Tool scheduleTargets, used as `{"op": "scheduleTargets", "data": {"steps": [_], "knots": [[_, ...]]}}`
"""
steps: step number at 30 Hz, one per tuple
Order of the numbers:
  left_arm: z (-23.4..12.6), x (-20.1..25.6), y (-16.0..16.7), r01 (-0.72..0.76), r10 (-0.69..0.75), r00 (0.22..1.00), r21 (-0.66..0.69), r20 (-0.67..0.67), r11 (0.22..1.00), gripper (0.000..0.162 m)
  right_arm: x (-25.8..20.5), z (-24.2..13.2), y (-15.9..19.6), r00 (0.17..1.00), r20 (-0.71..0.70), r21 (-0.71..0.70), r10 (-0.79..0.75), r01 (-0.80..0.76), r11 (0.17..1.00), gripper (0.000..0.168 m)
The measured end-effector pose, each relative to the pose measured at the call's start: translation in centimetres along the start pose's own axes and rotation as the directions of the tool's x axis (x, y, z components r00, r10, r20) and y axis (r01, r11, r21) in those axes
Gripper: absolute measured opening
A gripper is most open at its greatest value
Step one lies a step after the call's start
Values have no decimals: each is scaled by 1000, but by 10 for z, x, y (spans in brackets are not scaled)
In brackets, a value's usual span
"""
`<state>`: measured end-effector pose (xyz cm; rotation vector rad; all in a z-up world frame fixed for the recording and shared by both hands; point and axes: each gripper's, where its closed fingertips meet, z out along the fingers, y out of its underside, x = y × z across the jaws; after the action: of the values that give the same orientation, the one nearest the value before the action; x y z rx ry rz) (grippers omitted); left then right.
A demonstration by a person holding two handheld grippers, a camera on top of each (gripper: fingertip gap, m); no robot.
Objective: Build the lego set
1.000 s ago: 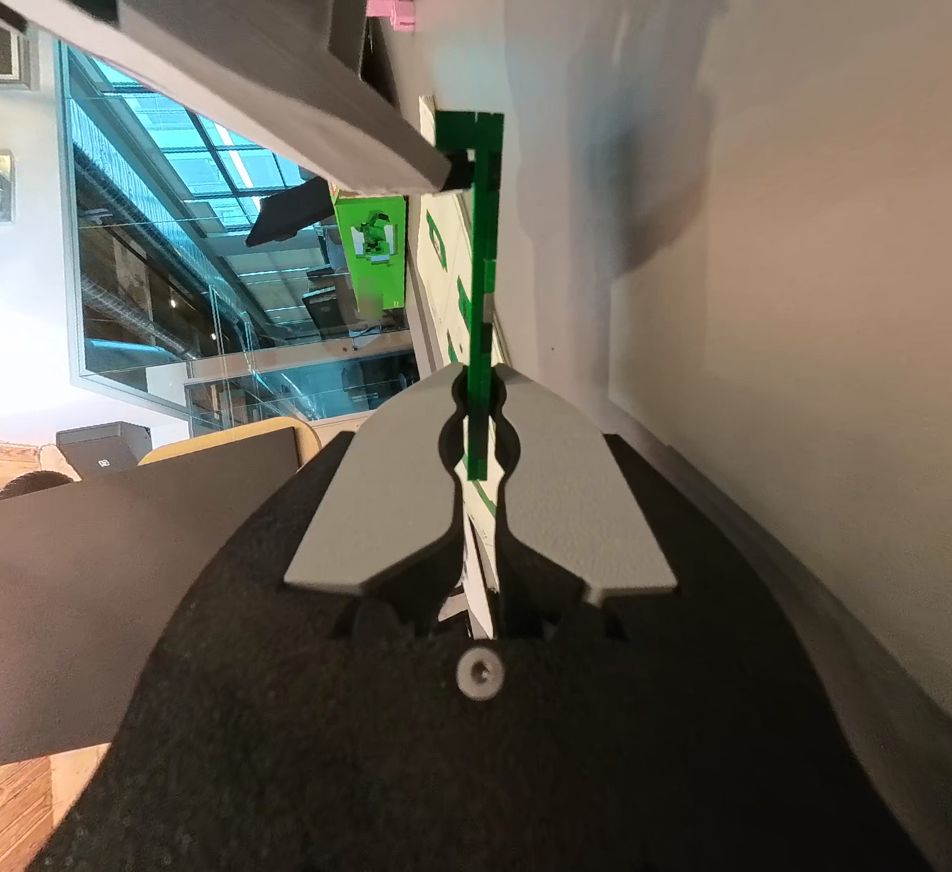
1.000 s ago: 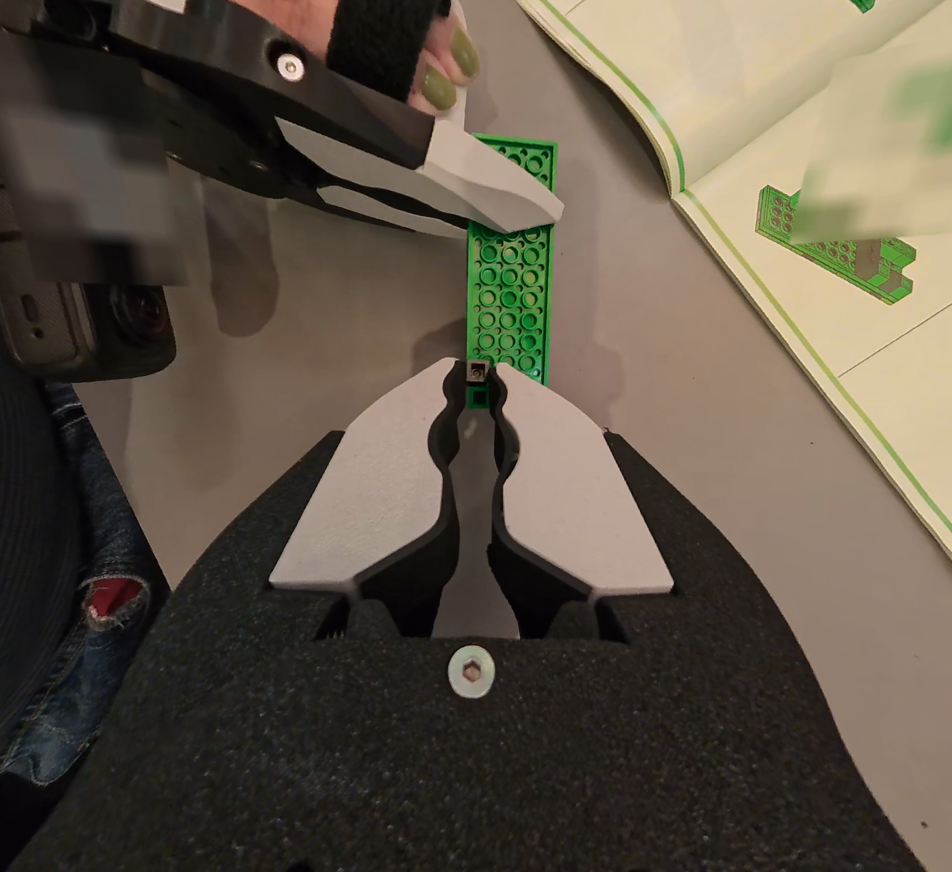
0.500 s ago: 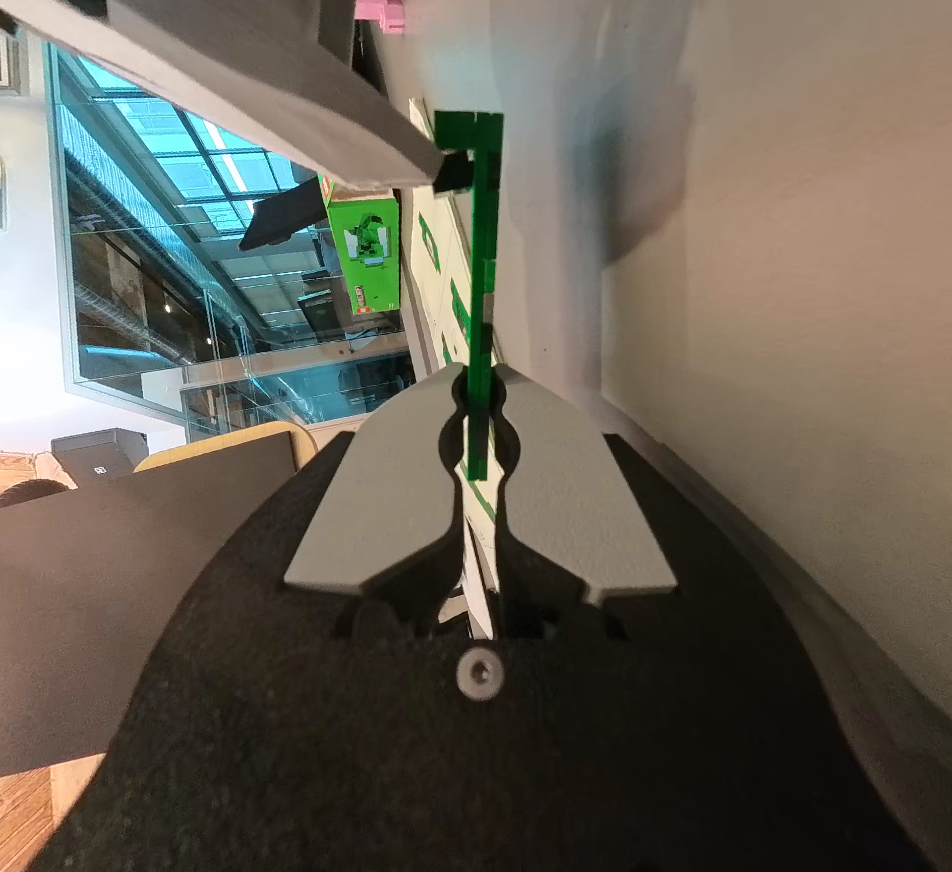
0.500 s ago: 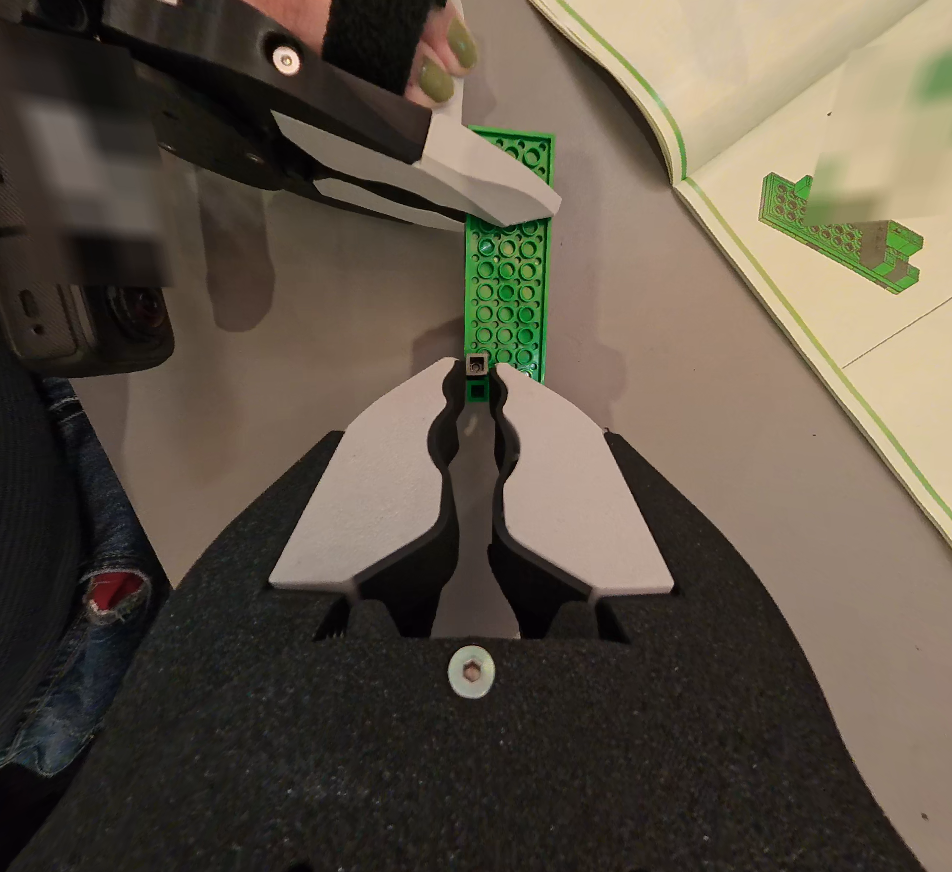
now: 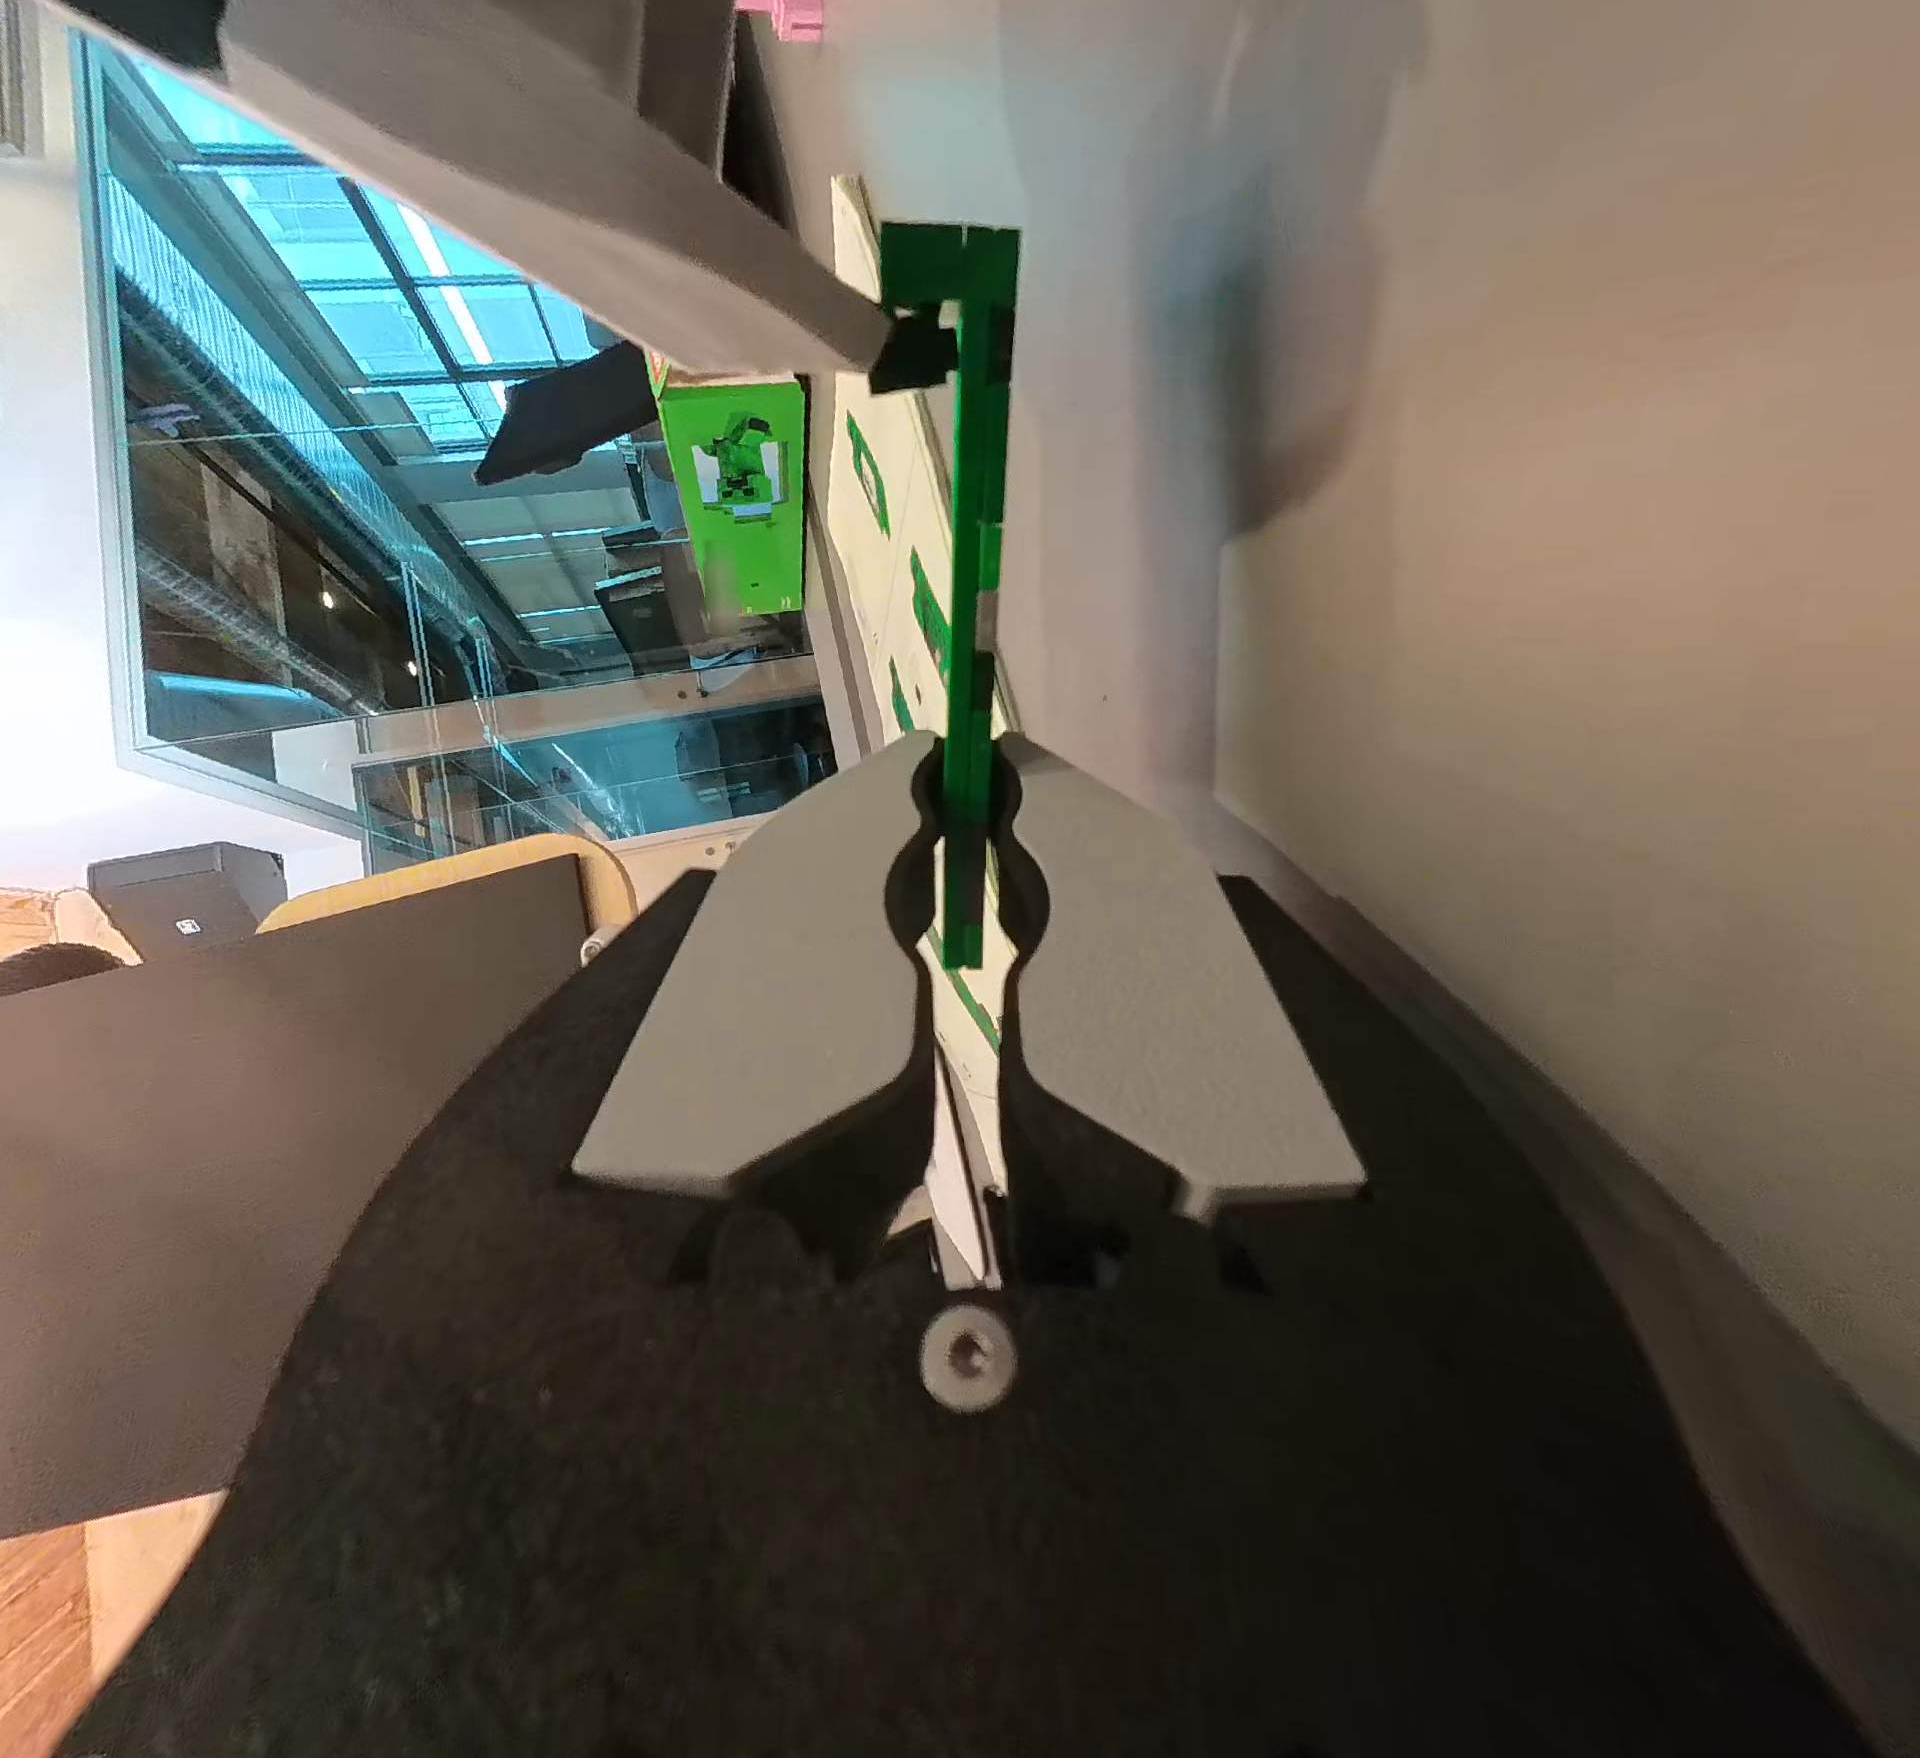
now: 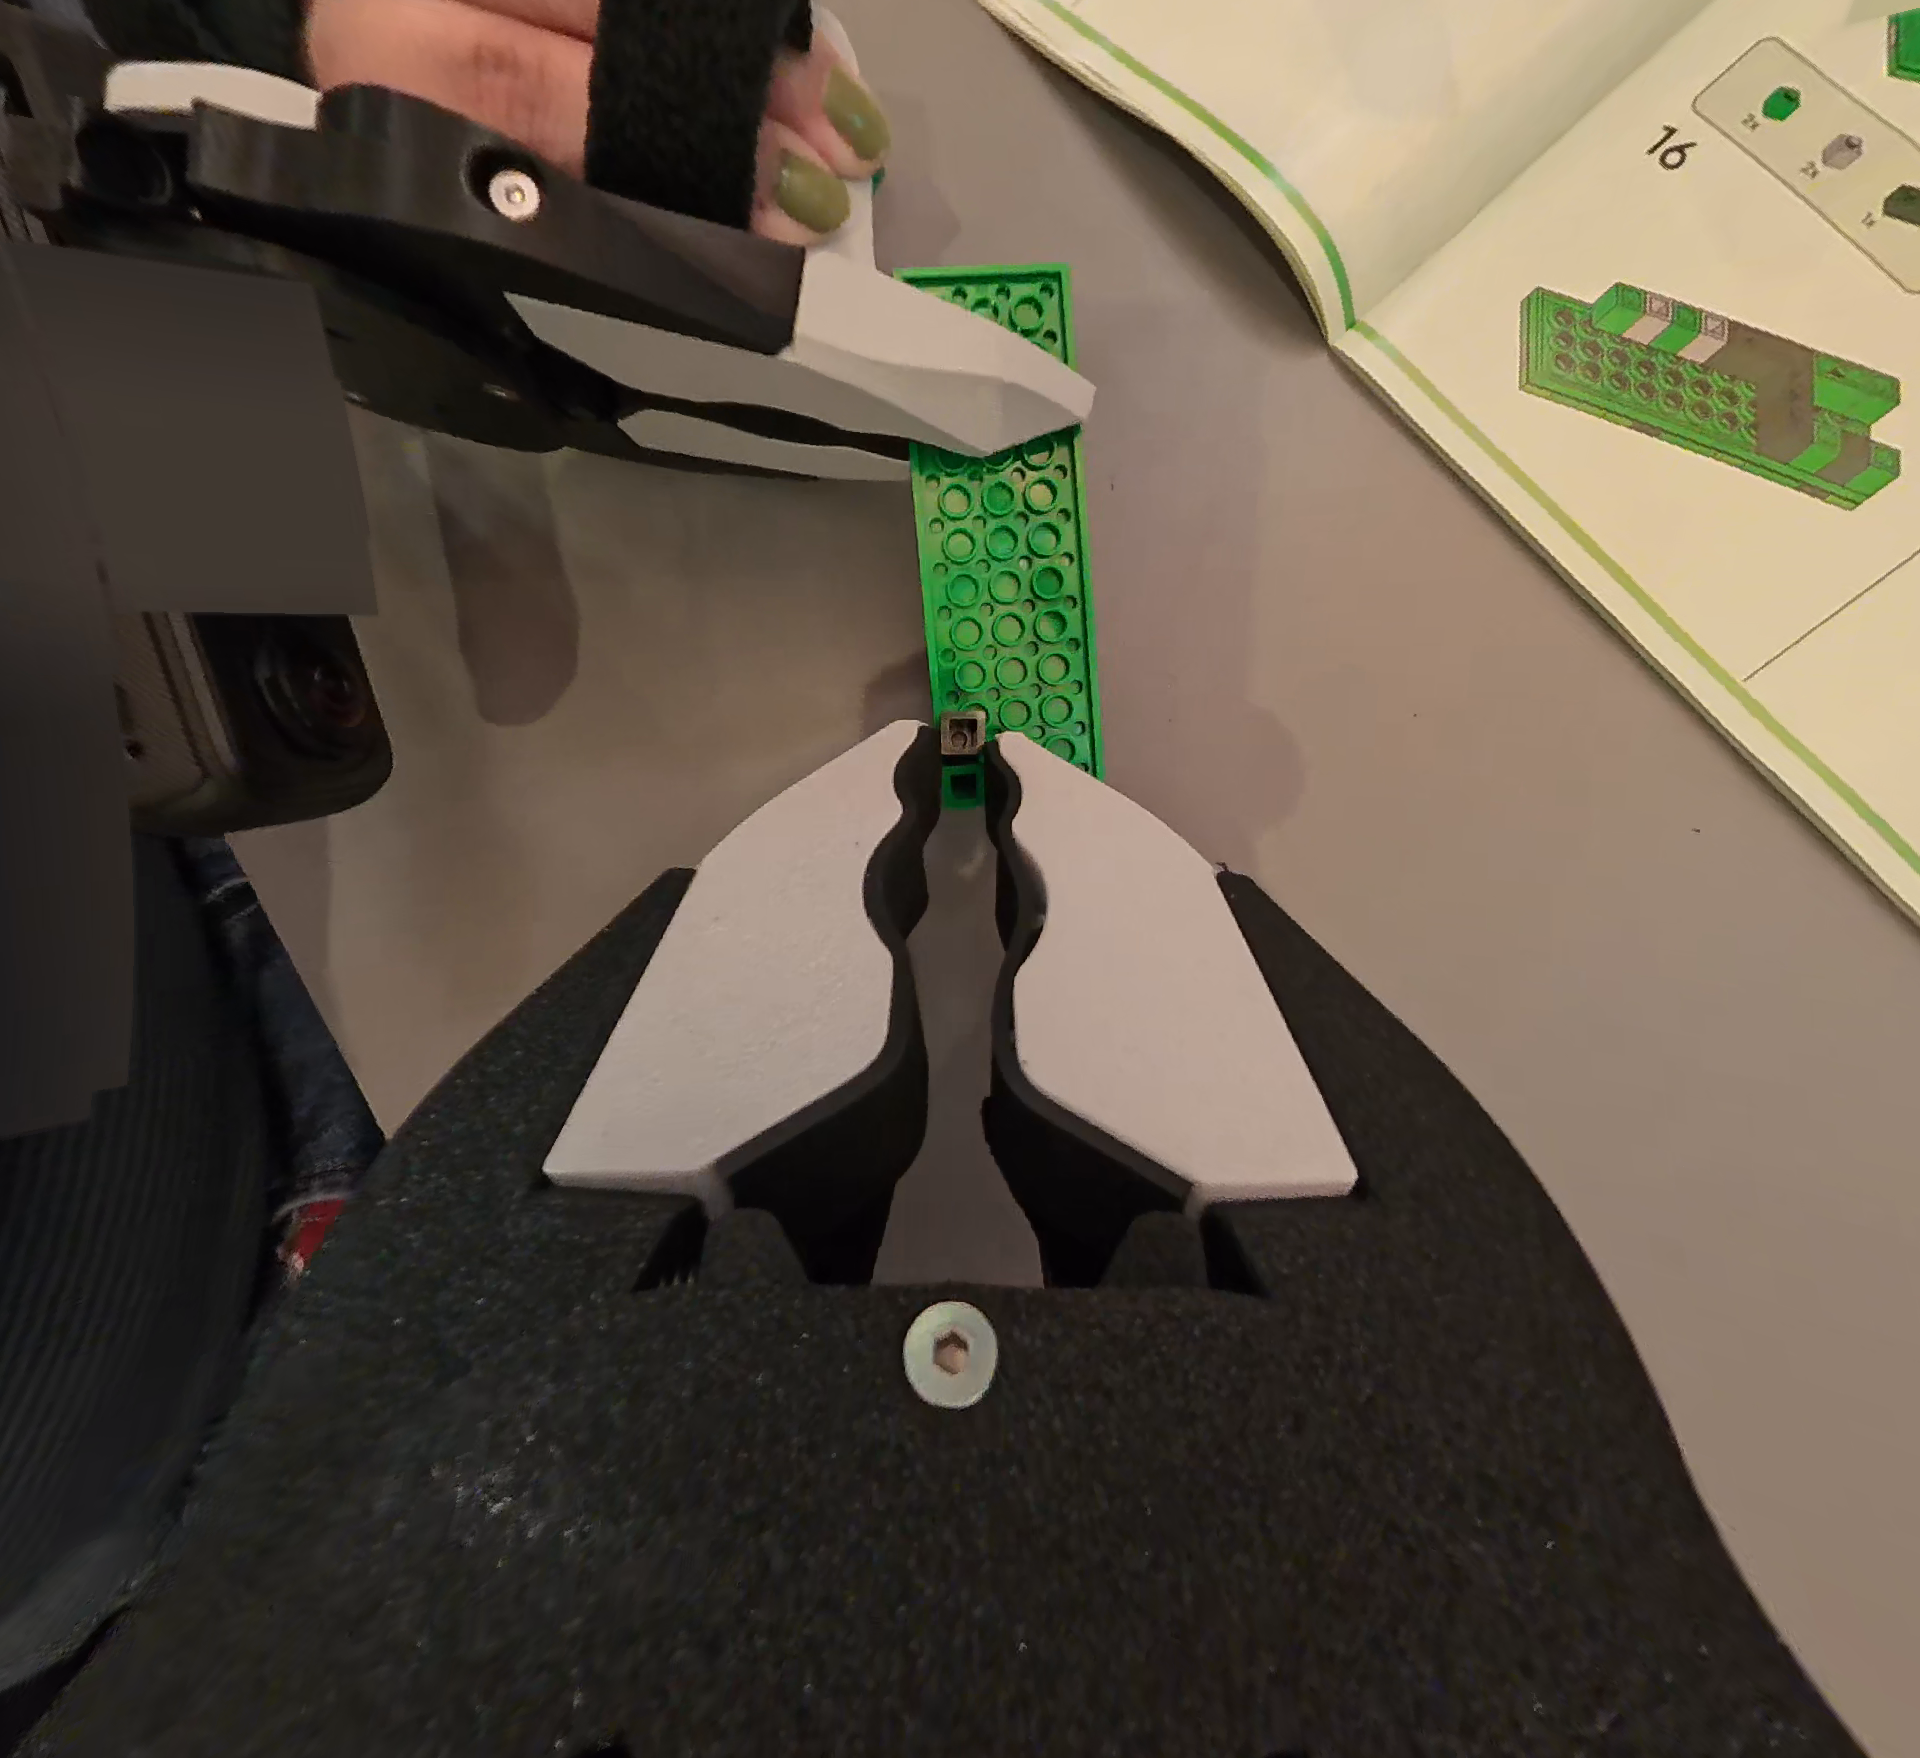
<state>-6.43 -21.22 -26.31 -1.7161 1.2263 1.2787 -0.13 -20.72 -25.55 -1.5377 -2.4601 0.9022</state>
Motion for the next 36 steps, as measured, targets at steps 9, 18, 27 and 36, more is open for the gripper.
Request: {"op": "scheduleTargets", "data": {"steps": [9, 18, 27, 36], "knots": [[1, 1, 2, 9, -9, 1000, -11, -8, 1000, 6, 3, 1, 1, 999, -40, -18, -36, 35, 999, 8], [1, 3, 1, -3, 3, 1000, -11, -18, 1000, 6, 1, 2, 2, 999, -39, -25, -37, 36, 999, 11], [2, 4, 4, 10, -10, 1000, -22, -28, 1000, 6, 6, -5, -1, 994, -94, 2, -64, 65, 998, 23], [4, 6, 9, 92, -95, 993, -43, -66, 995, 6, 12, -10, -2, 757, -439, -14, -484, 533, 846, 53]]}}
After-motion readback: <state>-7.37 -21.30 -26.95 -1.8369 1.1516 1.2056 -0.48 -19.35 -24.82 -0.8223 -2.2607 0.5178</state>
